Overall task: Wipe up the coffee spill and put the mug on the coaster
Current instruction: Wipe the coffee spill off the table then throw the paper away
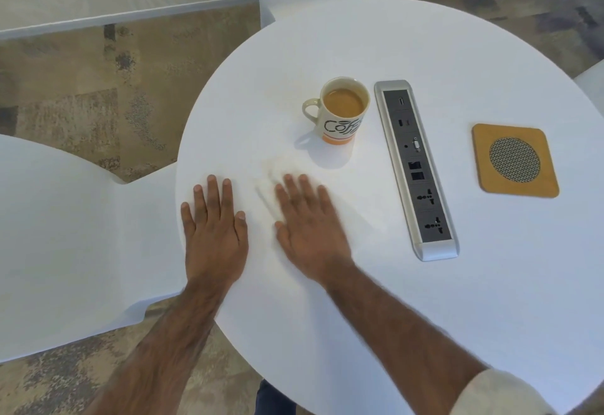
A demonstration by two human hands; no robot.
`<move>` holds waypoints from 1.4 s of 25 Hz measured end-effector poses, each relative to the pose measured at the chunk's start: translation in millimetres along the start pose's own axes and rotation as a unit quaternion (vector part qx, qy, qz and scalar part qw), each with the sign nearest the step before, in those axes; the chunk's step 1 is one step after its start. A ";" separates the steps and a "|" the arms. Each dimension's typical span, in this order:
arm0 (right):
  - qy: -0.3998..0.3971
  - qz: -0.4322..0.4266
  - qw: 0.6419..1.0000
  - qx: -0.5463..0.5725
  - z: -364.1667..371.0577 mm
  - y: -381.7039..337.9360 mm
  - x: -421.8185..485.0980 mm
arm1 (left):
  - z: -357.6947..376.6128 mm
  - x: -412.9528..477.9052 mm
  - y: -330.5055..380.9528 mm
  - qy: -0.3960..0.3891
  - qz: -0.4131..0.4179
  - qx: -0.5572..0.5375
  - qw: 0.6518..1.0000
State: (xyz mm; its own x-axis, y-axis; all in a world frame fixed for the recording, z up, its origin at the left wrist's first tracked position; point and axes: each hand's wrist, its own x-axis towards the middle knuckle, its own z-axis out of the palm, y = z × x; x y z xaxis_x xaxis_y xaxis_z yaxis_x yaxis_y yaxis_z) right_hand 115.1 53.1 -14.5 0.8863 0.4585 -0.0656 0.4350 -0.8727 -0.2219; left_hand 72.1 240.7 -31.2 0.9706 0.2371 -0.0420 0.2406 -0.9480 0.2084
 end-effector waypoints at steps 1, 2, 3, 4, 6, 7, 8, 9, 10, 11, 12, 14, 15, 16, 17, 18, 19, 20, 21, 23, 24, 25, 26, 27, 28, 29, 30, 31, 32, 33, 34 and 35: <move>0.005 -0.018 1.000 0.009 3.5 -12.0 -9.1 | 0.8 0.1 -0.8 0.001 -0.002 -0.001 1.000; 0.007 -0.033 0.999 0.015 5.6 -20.6 -22.8 | 1.0 0.1 -1.4 0.000 -0.004 -0.002 1.000; 0.005 -0.048 0.999 0.017 6.8 -25.7 -40.6 | 0.6 0.1 -1.5 0.000 -0.004 -0.002 1.000; 0.000 -0.062 0.998 0.014 6.6 -27.0 -60.7 | 0.0 -0.1 -1.4 0.000 -0.004 -0.001 1.000; -0.002 -0.064 0.998 0.009 5.4 -15.6 -99.7 | -1.2 -0.4 -0.2 0.001 -0.004 0.003 1.000; 0.001 -0.044 0.999 0.008 3.4 -3.8 -113.4 | -1.4 -0.8 0.3 0.000 -0.004 0.004 1.000; 0.007 -0.014 1.000 0.005 0.3 10.9 -120.6 | -1.6 -1.3 0.8 -0.001 -0.004 0.005 1.000; 0.011 0.018 1.000 -0.002 -2.7 25.9 -121.4 | -1.8 -1.5 0.9 -0.001 -0.004 0.006 1.000; 0.010 0.048 0.999 -0.010 -4.3 39.6 -116.4 | -2.1 -1.3 0.6 -0.002 -0.004 0.007 1.000; 0.011 0.078 0.997 -0.016 -4.8 50.6 -105.7 | -2.4 -0.8 -0.1 -0.004 -0.004 0.007 1.000; 0.016 0.112 0.994 -0.016 -6.3 58.7 -90.5 | -2.6 -0.6 -0.7 -0.007 -0.005 0.005 1.000; 0.027 0.171 0.985 -0.002 -9.8 64.7 -55.9 | -2.3 -0.7 -0.2 -0.007 -0.005 0.003 1.000; 0.029 0.182 0.983 0.004 -10.3 62.7 -40.8 | -2.1 -0.7 0.0 -0.004 -0.006 0.003 1.000; 0.030 0.177 0.984 0.005 -9.9 58.0 -29.0 | -2.1 -0.3 0.3 -0.004 -0.007 0.002 1.000; 0.032 0.160 0.987 0.001 -9.2 51.6 -20.2 | -1.7 -0.1 0.6 -0.004 -0.006 0.002 1.000; 0.033 0.132 0.991 -0.004 -8.2 43.7 -13.5 | -1.5 0.0 0.6 -0.005 -0.006 0.001 1.000; 0.033 0.098 0.995 -0.006 -6.9 34.7 -8.4 | -1.2 -0.2 0.5 -0.005 -0.007 0.001 1.000; 0.032 0.057 0.998 -0.005 -5.5 26.0 -5.0 | -0.8 -0.4 0.9 -0.005 -0.008 -0.001 1.000; 0.030 0.014 0.999 -0.003 -3.5 17.7 -2.4 | -0.7 -0.4 0.8 -0.006 -0.008 -0.003 1.000; 0.027 -0.050 0.998 0.001 0.8 7.3 2.0 | -0.8 -0.3 0.1 -0.009 -0.006 -0.003 1.000; 0.028 -0.063 0.998 -0.001 2.3 6.0 4.0 | -1.0 -0.1 0.2 -0.011 -0.007 -0.002 1.000; 0.030 -0.059 0.998 -0.004 3.7 7.0 4.9 | -1.2 -0.1 0.7 -0.013 -0.007 0.000 1.000; 0.031 -0.038 0.999 -0.007 3.9 9.3 5.5 | -1.7 -0.4 1.6 -0.016 -0.009 0.002 1.000; 0.033 0.001 0.999 -0.008 3.4 12.9 6.4 | -2.2 -0.7 1.9 -0.018 -0.016 0.005 1.000; 0.036 0.050 0.998 -0.006 2.4 18.3 7.7 | -3.0 -0.9 2.5 -0.020 -0.026 0.008 0.999; 0.038 0.107 0.993 0.000 1.0 24.8 9.3 | -4.1 -0.8 3.0 -0.022 -0.038 0.010 0.999; 0.042 0.168 0.985 0.008 -1.2 31.8 10.1 | -5.6 -0.8 3.5 -0.026 -0.048 0.009 0.998; 0.048 0.226 0.973 0.016 -3.4 39.1 9.4 | -6.6 -1.1 4.6 -0.031 -0.053 0.009 0.998; 0.053 0.272 0.960 0.024 -5.9 45.5 8.0 | -7.5 -1.6 5.3 -0.035 -0.055 0.010 0.998; 0.056 0.298 0.952 0.029 -7.4 49.6 6.8 | -8.2 -2.1 5.7 -0.038 -0.055 0.010 0.998; 0.058 0.302 0.951 0.030 -8.2 51.3 5.6 | -8.7 -2.3 6.6 -0.040 -0.055 0.011 0.998; 0.057 0.285 0.956 0.029 -8.1 49.1 5.7 | -9.4 -2.0 6.6 -0.041 -0.057 0.010 0.997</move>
State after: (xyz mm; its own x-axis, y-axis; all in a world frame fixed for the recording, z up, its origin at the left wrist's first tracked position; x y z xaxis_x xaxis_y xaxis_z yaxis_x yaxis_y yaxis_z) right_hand 142.9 11.5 -17.9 0.9899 -0.1131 -0.0855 -0.1304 -0.9630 -0.2358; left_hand 71.6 236.0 -20.6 0.9342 0.3260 -0.1451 0.3487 -0.9203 0.1773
